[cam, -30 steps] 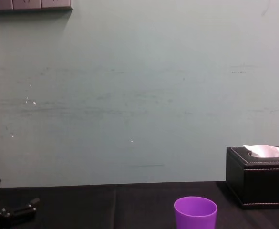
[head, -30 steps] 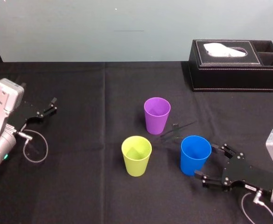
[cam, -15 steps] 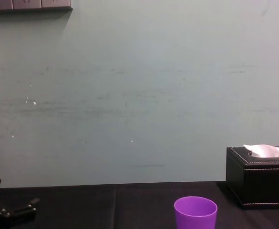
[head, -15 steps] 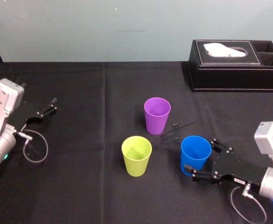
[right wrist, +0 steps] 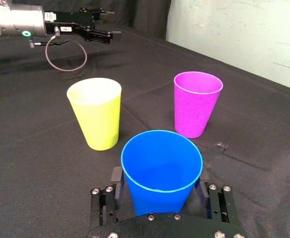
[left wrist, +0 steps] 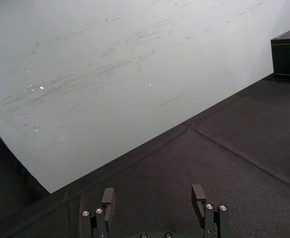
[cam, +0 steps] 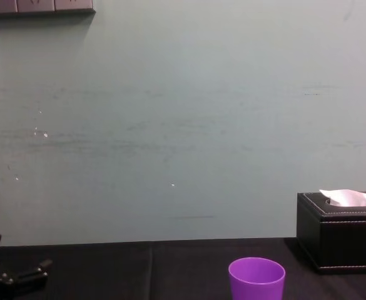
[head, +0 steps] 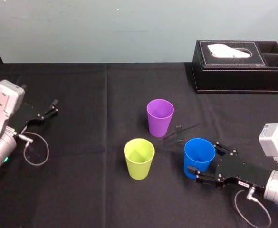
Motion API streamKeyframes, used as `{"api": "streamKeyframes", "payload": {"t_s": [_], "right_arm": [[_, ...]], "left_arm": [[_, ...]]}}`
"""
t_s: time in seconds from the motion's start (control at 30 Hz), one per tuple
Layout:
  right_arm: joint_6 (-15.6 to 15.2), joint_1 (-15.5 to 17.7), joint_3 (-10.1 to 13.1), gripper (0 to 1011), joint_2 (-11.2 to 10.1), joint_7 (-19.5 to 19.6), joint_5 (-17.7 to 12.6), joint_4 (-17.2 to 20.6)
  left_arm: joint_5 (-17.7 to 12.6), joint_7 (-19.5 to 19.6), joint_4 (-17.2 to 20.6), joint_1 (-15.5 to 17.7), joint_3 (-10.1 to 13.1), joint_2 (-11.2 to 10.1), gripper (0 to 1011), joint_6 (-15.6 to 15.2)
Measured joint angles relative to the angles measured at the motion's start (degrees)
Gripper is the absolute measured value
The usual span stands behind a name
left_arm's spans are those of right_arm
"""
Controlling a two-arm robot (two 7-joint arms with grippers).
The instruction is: Stack the three plastic cups sequentially using one hand.
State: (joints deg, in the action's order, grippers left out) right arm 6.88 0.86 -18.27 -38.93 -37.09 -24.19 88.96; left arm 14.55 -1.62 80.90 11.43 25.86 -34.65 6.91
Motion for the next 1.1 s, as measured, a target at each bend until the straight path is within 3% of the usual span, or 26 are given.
{"api": "streamKeyframes", "payload": {"t_s": [0.2, 0.3, 1.1], "right_arm": [[0.04, 0.06, 0.04, 757, -0.04, 0.0, 0.01, 0.06], [0.05, 0.08, 0.06, 737, -0.04, 0.0, 0.02, 0.08], [-0.25, 0.55, 0.56, 722, -0.34, 1.17, 0.07, 1.2]], "left_arm": [[0.0, 0.0, 0.0, 0.0, 0.0, 0.0, 1011, 0.0], [0.0, 0.0, 0.0, 0.0, 0.0, 0.0, 1011, 0.0], [0.0, 0.0, 0.0, 0.0, 0.0, 0.0, 1011, 0.0]]}}
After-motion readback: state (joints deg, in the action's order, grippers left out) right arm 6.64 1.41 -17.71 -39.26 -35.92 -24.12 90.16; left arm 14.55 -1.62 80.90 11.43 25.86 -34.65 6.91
